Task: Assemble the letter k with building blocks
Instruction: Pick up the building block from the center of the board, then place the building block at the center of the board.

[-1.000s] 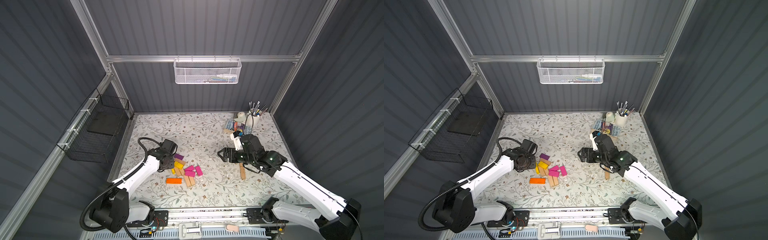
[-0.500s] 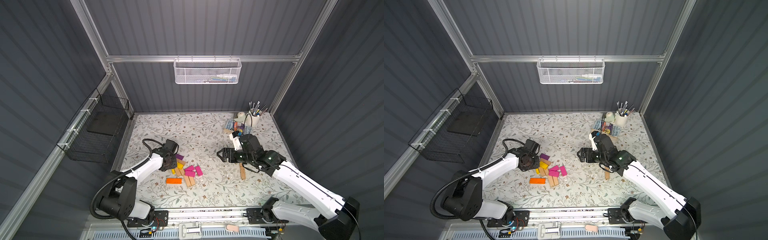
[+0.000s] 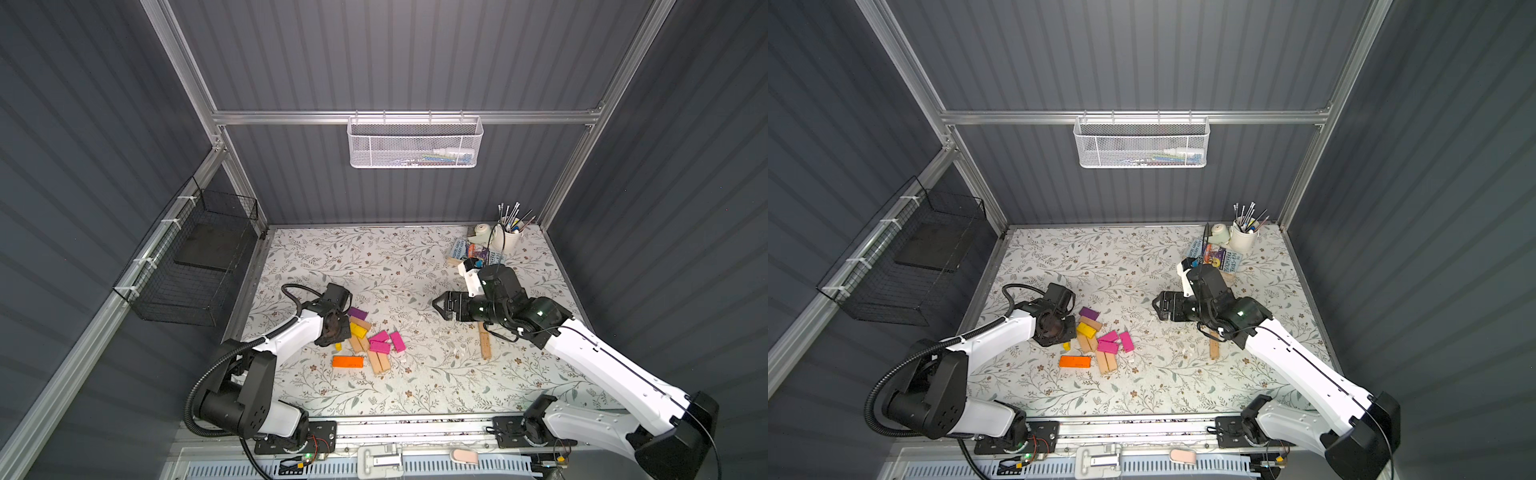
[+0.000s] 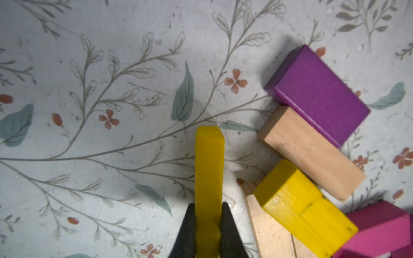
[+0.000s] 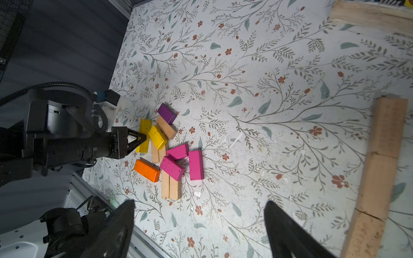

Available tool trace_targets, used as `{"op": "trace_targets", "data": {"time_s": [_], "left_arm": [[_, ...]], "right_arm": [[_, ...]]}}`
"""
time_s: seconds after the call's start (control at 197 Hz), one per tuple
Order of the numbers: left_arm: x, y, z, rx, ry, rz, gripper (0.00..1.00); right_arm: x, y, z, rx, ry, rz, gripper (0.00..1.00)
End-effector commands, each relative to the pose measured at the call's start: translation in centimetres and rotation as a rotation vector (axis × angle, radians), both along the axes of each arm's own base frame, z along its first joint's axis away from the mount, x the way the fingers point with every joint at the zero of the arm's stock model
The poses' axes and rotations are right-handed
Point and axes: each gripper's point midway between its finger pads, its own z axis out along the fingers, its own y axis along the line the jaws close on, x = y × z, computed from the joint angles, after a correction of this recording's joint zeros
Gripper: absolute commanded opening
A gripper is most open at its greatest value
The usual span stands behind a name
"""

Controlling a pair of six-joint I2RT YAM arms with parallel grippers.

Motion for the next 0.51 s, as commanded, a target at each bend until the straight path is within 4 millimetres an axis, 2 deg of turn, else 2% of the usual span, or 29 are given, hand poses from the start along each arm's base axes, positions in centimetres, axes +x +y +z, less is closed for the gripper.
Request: {"op": "trace_targets", "data": {"time_s": [0.0, 0.076, 0.142, 0.203, 0.249, 0.294, 0.36, 0.502], "left_arm": [[0.0, -0.4, 1.9, -0.045, -0.038, -0.024, 0.09], [1.1, -1.2, 5.2, -0.088, -0.132, -0.062, 0.08], [2.4, -2.7, 8.4, -0.154, -0.232, -0.115, 0.08], [3.4, -4.8, 10.9, -0.165, -0.312, -0.198, 0.07], [3.7, -7.3, 12.2, -0.121, -0.360, -0.307, 0.06], [4.0, -9.8, 12.7, -0.067, -0.379, -0.411, 0.05], [4.2, -13.3, 12.2, -0.057, -0.358, -0.519, 0.05], [3.6, -21.7, 10.9, -0.186, -0.328, -0.725, 0.04]], "right_arm": [[0.7, -0.5, 0.8, 0.004, -0.038, -0.044, 0.91], [1.1, -1.7, 1.0, -0.013, -0.062, -0.100, 0.91], [1.6, -3.1, 1.0, -0.030, -0.069, -0.155, 0.91], [2.0, -4.6, 0.8, -0.032, -0.060, -0.206, 0.92], [2.4, -5.7, 0.7, -0.026, -0.050, -0.244, 0.92], [2.7, -7.0, 0.3, -0.019, -0.032, -0.283, 0.92], [3.1, -8.8, -0.3, -0.011, -0.010, -0.333, 0.92], [3.0, -12.7, -2.0, -0.049, 0.038, -0.440, 0.92]]}}
